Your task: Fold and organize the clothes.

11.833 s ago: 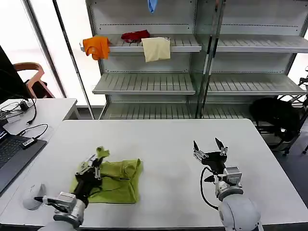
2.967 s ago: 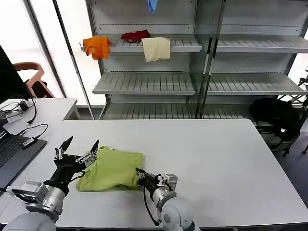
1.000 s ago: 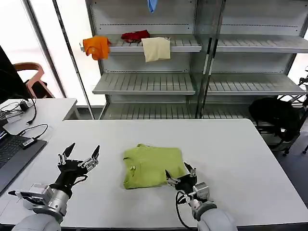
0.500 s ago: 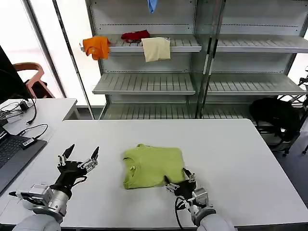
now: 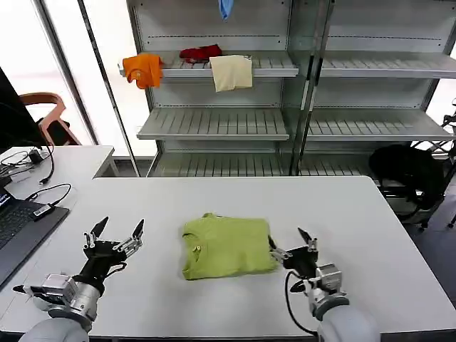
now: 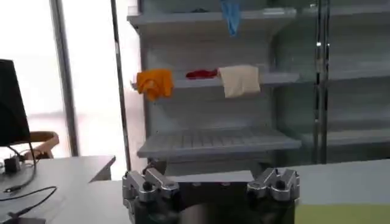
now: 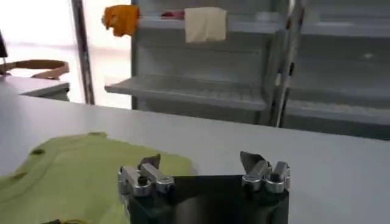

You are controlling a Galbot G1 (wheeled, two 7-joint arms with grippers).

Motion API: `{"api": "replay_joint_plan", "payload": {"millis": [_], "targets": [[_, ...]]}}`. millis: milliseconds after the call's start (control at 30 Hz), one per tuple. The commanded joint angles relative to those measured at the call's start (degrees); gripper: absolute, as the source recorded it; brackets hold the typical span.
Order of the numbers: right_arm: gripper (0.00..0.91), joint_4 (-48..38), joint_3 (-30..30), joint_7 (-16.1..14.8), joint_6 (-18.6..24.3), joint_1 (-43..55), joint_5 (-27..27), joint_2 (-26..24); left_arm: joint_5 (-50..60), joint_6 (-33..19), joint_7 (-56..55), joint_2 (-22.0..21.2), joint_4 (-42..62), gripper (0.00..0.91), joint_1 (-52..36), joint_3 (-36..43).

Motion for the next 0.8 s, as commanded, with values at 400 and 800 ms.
{"api": "replay_joint_plan", "payload": {"millis": [400,800], "targets": [[0.907,-3.2,17.6,-2.4,7.8,-3.8,1.6,-7.3,-5.3,-4.4,0.1,2.1,4.9,0.907,1.7,-0.9],[0.907,-6.0,19.8,-4.4,10.0,-1.9,4.6,-11.4,-7.9,-5.5,0.5,3.0,8.0,0.907,-0.3,-4.2]]}}
